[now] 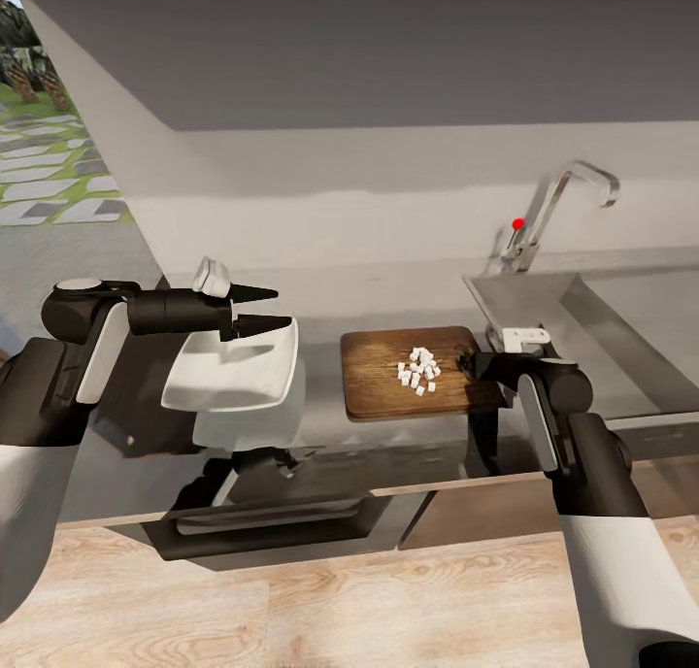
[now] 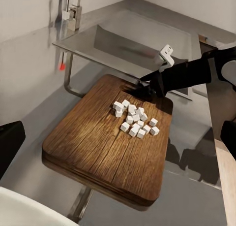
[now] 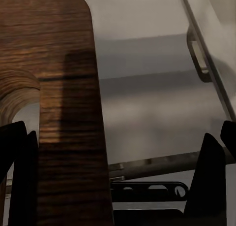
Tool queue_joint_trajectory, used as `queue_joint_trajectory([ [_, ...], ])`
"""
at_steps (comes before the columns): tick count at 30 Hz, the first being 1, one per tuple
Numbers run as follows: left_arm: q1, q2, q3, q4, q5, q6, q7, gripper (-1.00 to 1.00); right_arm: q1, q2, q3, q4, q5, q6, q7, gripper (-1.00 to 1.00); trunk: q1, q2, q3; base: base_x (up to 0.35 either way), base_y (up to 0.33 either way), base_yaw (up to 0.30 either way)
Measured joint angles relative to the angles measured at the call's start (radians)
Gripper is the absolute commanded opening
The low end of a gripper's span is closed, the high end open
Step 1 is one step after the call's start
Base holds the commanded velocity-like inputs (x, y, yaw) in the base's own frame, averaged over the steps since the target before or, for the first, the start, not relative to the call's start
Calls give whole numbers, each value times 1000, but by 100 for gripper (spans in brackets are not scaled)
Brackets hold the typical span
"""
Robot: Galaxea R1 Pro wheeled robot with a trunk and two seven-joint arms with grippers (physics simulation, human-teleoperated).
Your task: In the kitchen, take the Vidalia onion out of the sink, dice it on the chopping board with the paring knife, put the diced onion into the bowl on the countertop, then place both the paring knife and the chopping board into the sink.
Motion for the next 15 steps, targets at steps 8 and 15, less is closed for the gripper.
queue_joint_trajectory([
  [8, 0, 0, 0, 0, 0, 0, 0, 100, 0, 0, 0, -3, -8, -1, 0, -100, 0, 0, -2, 0, 0, 0],
  [15, 0, 0, 0, 0, 0, -1, 0, 100, 0, 0, 0, -3, -8, -1, 0, -100, 0, 0, -2, 0, 0, 0],
])
